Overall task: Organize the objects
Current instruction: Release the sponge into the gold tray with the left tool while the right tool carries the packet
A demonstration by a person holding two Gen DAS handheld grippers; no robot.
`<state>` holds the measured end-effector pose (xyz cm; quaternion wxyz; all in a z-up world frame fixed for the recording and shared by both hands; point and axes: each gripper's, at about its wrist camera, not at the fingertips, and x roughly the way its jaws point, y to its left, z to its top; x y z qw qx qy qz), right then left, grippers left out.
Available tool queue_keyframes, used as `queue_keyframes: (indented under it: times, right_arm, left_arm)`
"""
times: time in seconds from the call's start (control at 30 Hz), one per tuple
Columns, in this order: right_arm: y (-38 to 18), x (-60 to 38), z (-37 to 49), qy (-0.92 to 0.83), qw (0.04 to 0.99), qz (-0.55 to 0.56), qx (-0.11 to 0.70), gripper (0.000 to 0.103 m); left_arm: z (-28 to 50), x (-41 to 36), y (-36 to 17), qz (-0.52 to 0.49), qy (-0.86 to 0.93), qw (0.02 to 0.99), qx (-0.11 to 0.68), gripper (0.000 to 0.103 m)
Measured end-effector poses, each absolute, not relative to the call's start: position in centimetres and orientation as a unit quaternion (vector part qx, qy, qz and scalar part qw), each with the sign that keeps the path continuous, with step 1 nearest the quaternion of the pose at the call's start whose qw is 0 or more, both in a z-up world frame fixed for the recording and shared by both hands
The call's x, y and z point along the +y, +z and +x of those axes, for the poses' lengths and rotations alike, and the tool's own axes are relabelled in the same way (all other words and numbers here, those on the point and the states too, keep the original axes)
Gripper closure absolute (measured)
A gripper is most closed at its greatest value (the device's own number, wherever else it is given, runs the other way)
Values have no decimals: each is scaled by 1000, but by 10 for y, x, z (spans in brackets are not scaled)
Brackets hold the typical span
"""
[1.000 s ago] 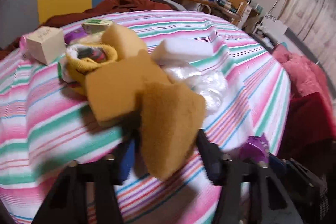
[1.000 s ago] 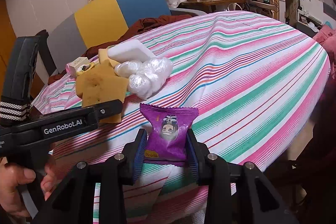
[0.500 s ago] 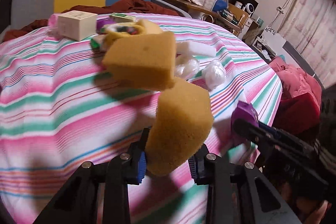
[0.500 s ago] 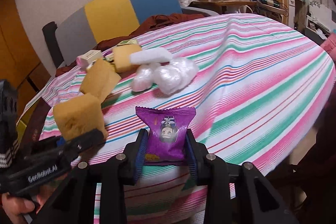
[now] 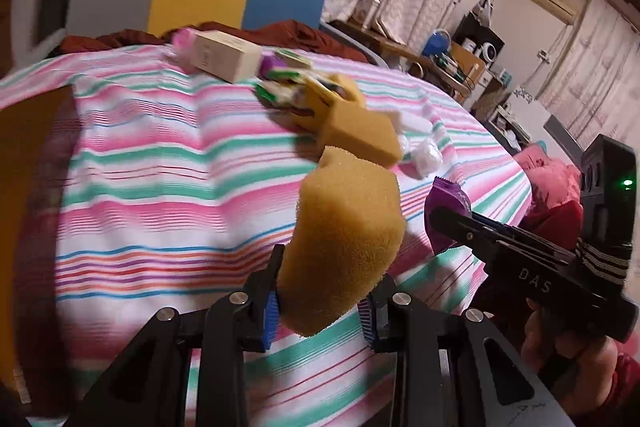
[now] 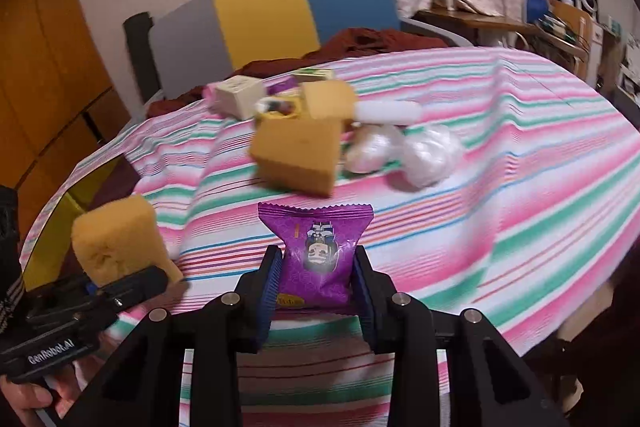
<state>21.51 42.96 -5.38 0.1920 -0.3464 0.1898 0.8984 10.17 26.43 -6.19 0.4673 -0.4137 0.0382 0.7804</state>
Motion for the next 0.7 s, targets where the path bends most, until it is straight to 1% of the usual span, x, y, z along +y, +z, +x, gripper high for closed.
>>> queue_keyframes:
  times: [0.33, 0.6, 0.7]
  right_arm:
    - [-41, 371, 185, 914, 123, -353, 159, 69]
    - [-25, 323, 164, 925, 67, -343, 146, 69]
    - [-19, 310, 158, 928, 49, -340, 143, 69]
  left_arm:
    - [74, 178, -35, -395, 819, 416, 0, 71]
    - [44, 100, -27, -386, 859, 335, -7, 71]
    - [26, 73, -32, -404, 865, 298, -18, 70]
